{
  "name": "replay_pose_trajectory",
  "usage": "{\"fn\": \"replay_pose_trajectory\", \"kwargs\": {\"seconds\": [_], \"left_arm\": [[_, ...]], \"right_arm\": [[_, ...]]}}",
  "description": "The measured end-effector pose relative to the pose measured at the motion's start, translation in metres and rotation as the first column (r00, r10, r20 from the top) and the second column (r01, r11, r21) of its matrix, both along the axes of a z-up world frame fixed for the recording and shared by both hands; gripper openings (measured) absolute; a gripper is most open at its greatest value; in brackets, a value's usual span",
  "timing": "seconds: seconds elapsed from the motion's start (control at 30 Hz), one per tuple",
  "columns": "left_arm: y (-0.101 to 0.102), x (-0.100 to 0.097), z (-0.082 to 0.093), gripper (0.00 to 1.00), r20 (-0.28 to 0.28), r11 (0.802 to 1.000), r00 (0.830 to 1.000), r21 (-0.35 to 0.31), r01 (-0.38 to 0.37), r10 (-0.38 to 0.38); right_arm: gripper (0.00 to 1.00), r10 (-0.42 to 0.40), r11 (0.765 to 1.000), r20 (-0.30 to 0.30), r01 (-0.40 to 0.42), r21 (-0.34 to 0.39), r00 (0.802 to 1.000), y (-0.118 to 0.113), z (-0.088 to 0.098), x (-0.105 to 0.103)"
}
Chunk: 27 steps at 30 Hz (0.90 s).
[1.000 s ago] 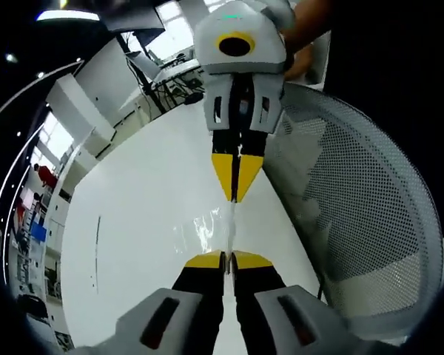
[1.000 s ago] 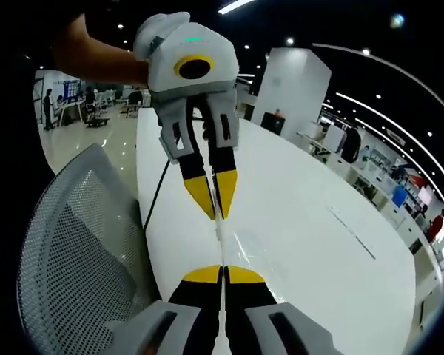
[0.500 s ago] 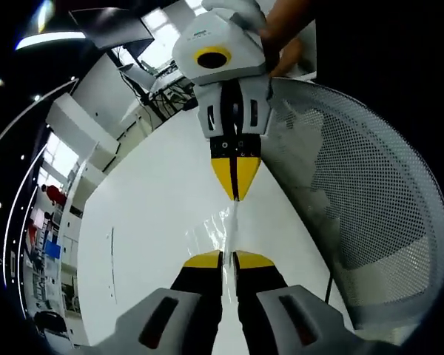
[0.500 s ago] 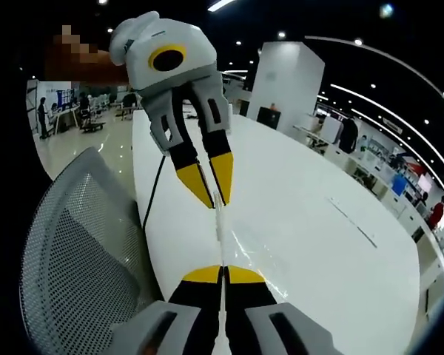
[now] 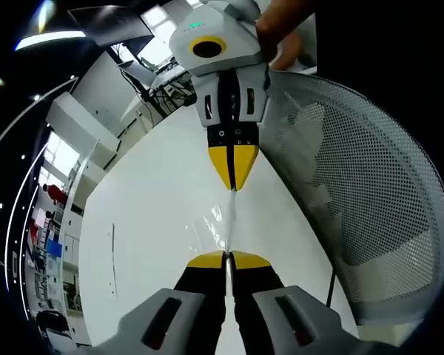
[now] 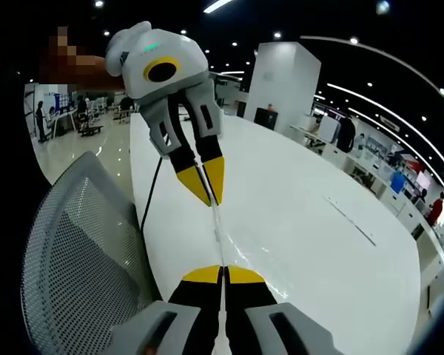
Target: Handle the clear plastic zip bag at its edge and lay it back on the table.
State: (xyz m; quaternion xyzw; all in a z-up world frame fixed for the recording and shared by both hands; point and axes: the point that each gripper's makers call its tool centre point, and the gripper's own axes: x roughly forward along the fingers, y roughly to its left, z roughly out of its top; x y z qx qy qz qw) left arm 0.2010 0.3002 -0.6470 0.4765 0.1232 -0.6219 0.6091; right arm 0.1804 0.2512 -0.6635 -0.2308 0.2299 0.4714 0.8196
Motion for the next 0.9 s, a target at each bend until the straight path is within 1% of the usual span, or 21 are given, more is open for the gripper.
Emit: {"fn": "replay_pose_trajectory", "kwargs": {"seconds": [0.07,0.1,0.13,0.17,0.2,0.33,0.37,0.5,0.67,0.9], "left_arm": [[-0.001,-0.001,0.000,0.00,-0.020,1.000,1.000,-0.001,-0.008,0.008],[-0.001,0.000,0.001,0.00,-0.037,1.000,0.999,-0.006,-0.026,0.026],[0.000,0.000,0.001,0.00,-0.060,0.999,0.997,-0.006,-0.045,0.044],[0.001,0.001,0.001,0.00,-0.066,0.999,0.997,-0.008,-0.051,0.051],[0.001,0.002,0.002,0.00,-0.084,0.997,0.994,-0.019,-0.074,0.072],[0.002,0.006,0.004,0.00,-0.112,0.993,0.988,-0.034,-0.110,0.106],[0.002,0.006,0.004,0.00,-0.137,0.990,0.983,-0.039,-0.132,0.126],[0.002,0.008,0.007,0.00,-0.179,0.983,0.971,-0.060,-0.172,0.159],[0.001,0.010,0.015,0.00,-0.208,0.977,0.964,-0.097,-0.191,0.168],[0.000,0.006,0.020,0.00,-0.237,0.974,0.958,-0.120,-0.192,0.159]], "right_arm": [[0.00,0.000,1.000,-0.001,0.000,0.000,1.000,0.000,0.000,0.000],[0.01,-0.003,1.000,0.006,0.003,-0.005,1.000,-0.002,-0.001,0.000],[0.02,-0.006,1.000,0.015,0.006,-0.012,1.000,-0.003,-0.001,0.001],[0.05,-0.008,1.000,0.018,0.008,-0.013,1.000,-0.004,-0.001,0.001],[0.08,-0.018,1.000,0.029,0.019,-0.013,0.999,-0.006,0.000,0.003],[0.10,-0.030,0.999,0.042,0.031,-0.019,0.999,-0.010,0.001,0.004],[0.11,-0.032,0.999,0.047,0.033,-0.022,0.998,-0.011,0.001,0.005],[0.13,-0.034,0.999,0.060,0.036,-0.038,0.998,-0.012,0.001,0.005],[0.13,-0.038,0.997,0.073,0.043,-0.058,0.997,-0.014,-0.001,0.005],[0.11,-0.047,0.993,0.099,0.058,-0.104,0.994,-0.020,-0.004,0.011]]}}
